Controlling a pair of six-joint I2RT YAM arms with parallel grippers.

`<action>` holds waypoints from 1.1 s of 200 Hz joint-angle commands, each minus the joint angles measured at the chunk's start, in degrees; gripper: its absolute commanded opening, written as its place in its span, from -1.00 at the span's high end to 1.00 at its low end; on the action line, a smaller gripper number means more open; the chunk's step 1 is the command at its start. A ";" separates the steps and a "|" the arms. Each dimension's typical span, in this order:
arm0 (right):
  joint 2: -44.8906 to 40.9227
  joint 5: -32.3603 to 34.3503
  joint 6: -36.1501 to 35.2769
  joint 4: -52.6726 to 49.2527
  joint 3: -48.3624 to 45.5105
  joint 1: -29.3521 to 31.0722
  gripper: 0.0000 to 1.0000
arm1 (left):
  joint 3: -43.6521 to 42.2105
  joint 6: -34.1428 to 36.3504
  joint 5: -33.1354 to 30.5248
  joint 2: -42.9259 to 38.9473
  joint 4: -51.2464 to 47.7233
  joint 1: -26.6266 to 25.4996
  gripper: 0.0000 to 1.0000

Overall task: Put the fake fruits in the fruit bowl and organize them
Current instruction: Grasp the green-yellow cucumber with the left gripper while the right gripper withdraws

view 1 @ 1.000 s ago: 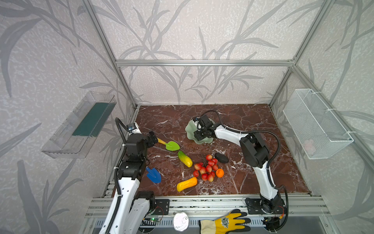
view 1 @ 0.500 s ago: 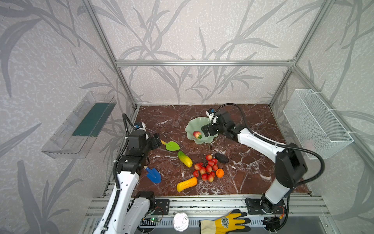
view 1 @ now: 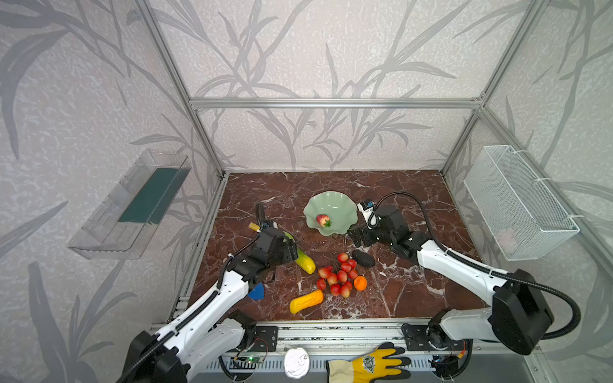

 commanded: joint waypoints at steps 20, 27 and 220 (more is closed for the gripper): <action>-3.47 -0.56 -0.55 0.48 -0.99 -0.52 -0.98 | 0.95 -6.90 -3.22 8.75 6.93 -3.84 -0.60; -3.74 -0.58 -0.46 0.37 -1.18 -0.55 -0.98 | 1.06 -7.76 -2.47 10.43 7.88 -4.19 -0.60; -7.27 0.99 0.90 1.22 -4.74 -0.93 -0.98 | -0.70 -8.89 -2.69 13.45 11.15 -7.54 0.24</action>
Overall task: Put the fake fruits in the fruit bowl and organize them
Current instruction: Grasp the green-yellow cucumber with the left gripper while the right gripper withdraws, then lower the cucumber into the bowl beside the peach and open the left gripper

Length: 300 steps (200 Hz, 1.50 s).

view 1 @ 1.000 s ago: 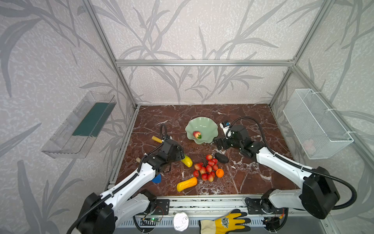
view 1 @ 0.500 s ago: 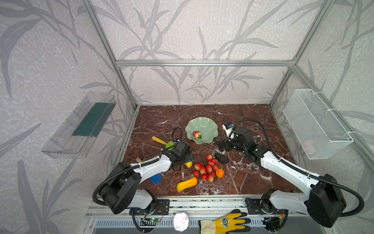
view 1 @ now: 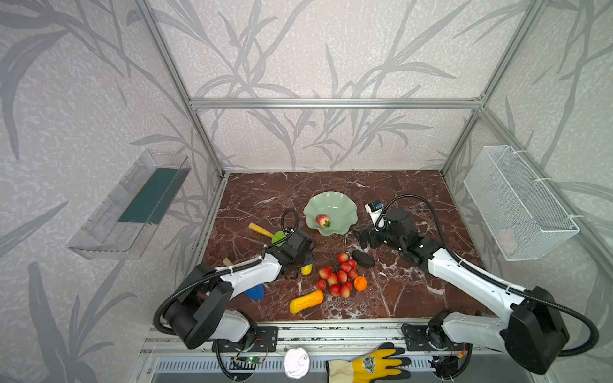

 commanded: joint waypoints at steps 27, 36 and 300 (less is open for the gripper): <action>-1.72 1.55 1.99 1.66 -1.39 -0.46 -0.98 | 1.31 7.42 -3.82 -14.11 -5.74 -0.26 0.24; -2.25 1.71 2.44 1.87 -1.73 -0.56 -0.98 | 3.05 9.59 -3.82 -14.99 -6.50 -0.22 0.24; -16.73 4.80 7.91 -6.81 -12.10 -1.30 -0.98 | 63.12 27.56 6.66 48.31 -15.48 4.36 0.18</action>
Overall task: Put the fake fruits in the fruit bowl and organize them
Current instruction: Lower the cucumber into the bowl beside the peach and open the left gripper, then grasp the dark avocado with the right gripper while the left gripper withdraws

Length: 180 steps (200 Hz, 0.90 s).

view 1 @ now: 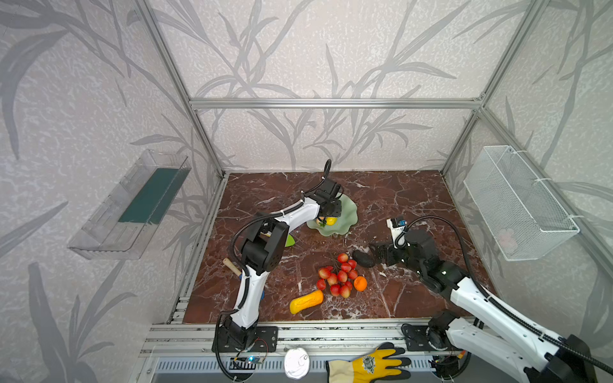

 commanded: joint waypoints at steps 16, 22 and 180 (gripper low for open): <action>2.67 0.57 -1.44 -1.68 1.50 -0.29 -0.98 | 1.99 -0.82 0.96 1.42 -2.59 -0.20 0.12; 3.03 0.57 -1.70 -1.87 1.60 -0.30 -0.99 | 1.95 -0.82 1.17 1.28 -2.59 -0.22 0.09; 21.32 -2.30 -3.22 0.57 5.13 5.27 -0.75 | -20.82 4.70 -10.15 -35.37 14.87 0.04 -0.54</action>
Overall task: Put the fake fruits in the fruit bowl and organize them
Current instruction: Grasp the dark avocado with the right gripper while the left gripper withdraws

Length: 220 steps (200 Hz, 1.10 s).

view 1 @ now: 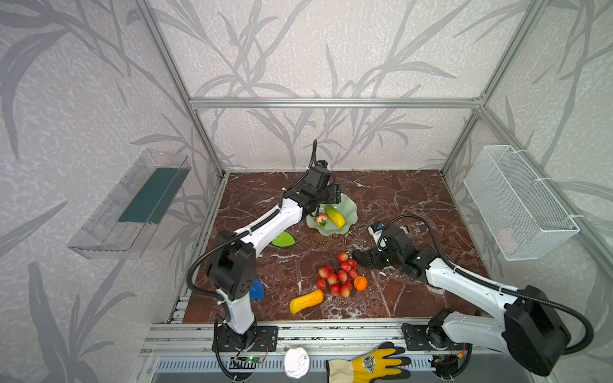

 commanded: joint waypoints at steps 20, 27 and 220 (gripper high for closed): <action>5.37 0.39 -0.45 1.53 2.75 2.15 -0.71 | -16.06 2.52 -8.94 -15.80 10.38 0.59 -0.60; 6.28 0.36 -0.30 1.80 2.82 2.37 -0.70 | -19.11 1.83 -9.75 -18.24 11.15 0.96 -0.61; -4.34 7.03 -1.64 -1.25 7.51 2.86 0.18 | -52.60 -11.94 -16.23 -50.85 8.63 7.47 -0.66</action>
